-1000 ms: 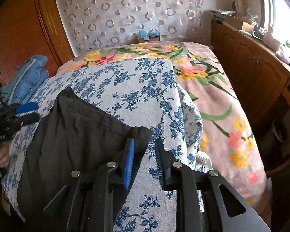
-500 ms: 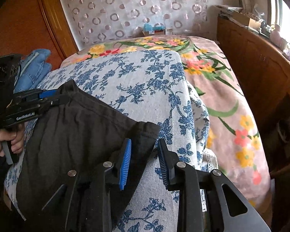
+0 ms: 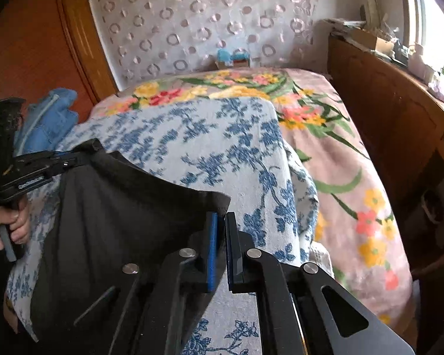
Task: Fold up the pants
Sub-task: 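Pinch the pants' edge with the left gripper, straighten it, release, then pinch the black pants' waistband edge with the left gripper and release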
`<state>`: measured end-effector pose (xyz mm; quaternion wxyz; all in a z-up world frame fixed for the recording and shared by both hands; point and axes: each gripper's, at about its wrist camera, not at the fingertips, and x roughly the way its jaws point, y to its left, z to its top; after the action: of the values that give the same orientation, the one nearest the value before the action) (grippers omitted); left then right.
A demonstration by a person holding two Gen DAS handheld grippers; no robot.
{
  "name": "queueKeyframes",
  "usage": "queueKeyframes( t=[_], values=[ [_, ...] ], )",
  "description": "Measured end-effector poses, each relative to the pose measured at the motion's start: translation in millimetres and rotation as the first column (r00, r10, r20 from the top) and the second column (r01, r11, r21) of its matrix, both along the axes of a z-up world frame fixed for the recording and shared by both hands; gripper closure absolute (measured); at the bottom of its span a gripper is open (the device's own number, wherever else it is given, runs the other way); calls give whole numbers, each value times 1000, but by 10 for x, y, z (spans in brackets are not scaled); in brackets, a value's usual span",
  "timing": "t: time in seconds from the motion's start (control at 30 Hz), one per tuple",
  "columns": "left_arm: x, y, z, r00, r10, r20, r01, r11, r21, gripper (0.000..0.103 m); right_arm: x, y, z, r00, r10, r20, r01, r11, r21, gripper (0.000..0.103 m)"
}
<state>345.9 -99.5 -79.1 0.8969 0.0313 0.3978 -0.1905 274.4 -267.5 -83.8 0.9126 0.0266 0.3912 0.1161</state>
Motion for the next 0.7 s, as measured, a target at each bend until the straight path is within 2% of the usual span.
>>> queueKeyframes(
  t=[0.1,0.13,0.23,0.27,0.4,0.53,0.7],
  values=[
    [-103,18,19,1000,-2,7,2,1000,12,69,-40,-14,6,1000,-7,-9,7,1000,7,90],
    [-144,27,27,1000,-4,7,4,1000,11,54,-62,-18,28,1000,-7,-5,7,1000,12,89],
    [-315,67,66,1000,-17,9,17,1000,-2,49,-182,-36,131,1000,-16,15,16,1000,17,78],
    [-367,77,73,1000,-20,9,20,1000,-4,43,-251,-29,169,1000,-16,25,16,1000,17,76],
    [-692,75,96,998,-56,4,56,998,-14,40,-513,29,220,999,-15,47,14,1000,24,68],
    [-1045,17,36,994,-106,-3,106,994,16,40,-812,122,161,999,-1,46,0,999,34,66],
    [-1399,43,38,995,-95,16,95,995,-10,40,-1153,239,77,999,13,43,-14,1000,23,66]
  ],
)
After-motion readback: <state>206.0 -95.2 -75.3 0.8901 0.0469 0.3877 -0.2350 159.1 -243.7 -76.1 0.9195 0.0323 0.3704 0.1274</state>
